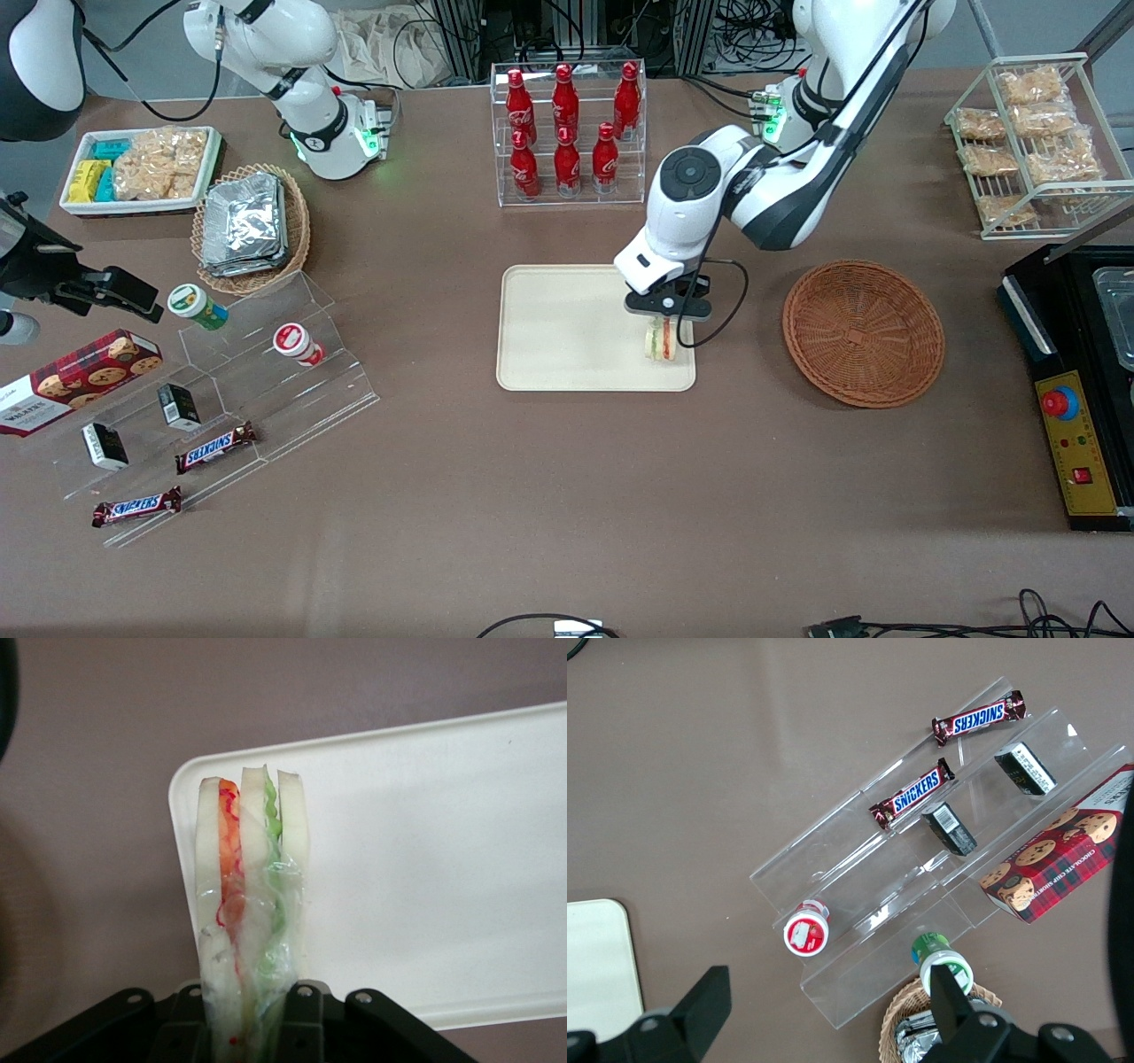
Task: Place sandwich from basket to tray
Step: 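Carry the sandwich over the cream tray with the left gripper, then lower the sandwich onto the tray and open the left gripper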
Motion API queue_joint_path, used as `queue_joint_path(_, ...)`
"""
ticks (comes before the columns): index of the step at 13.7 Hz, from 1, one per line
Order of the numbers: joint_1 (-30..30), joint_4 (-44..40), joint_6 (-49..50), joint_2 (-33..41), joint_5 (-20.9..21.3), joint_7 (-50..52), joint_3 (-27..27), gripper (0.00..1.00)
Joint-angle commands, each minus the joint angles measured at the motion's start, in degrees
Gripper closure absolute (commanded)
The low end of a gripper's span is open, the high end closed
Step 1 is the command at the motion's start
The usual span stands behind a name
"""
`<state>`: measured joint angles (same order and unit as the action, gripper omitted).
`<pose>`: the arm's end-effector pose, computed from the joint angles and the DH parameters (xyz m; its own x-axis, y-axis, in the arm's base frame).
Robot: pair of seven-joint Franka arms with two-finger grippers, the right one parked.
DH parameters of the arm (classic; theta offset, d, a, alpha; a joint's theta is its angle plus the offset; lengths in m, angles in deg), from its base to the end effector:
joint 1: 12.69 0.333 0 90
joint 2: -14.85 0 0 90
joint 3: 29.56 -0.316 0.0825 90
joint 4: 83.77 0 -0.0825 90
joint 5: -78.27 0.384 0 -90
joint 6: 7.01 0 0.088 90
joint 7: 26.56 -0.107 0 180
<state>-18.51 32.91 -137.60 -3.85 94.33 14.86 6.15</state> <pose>0.4528 -0.3776 0.3105 0.9867 -0.1621 0.0072 -0.1619 -0.9865 -0.0230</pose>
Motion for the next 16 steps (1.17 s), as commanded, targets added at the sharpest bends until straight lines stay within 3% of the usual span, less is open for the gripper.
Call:
queue_joint_path(1, -0.2, -1.5, -1.9, -4.4, 2.1, 1.5, 0.1, 0.87)
queue_joint_path(6, -1.1, -1.5, -2.7, -9.2, 8.3, 4.3, 0.0, 0.86)
queue_joint_path(9, -1.6, -1.6, -2.7, -10.8, 8.8, 6.6, 0.0, 0.84)
queue_joint_path(16, -1.7, -1.5, -2.7, -12.0, 9.0, 7.1, 0.0, 0.64)
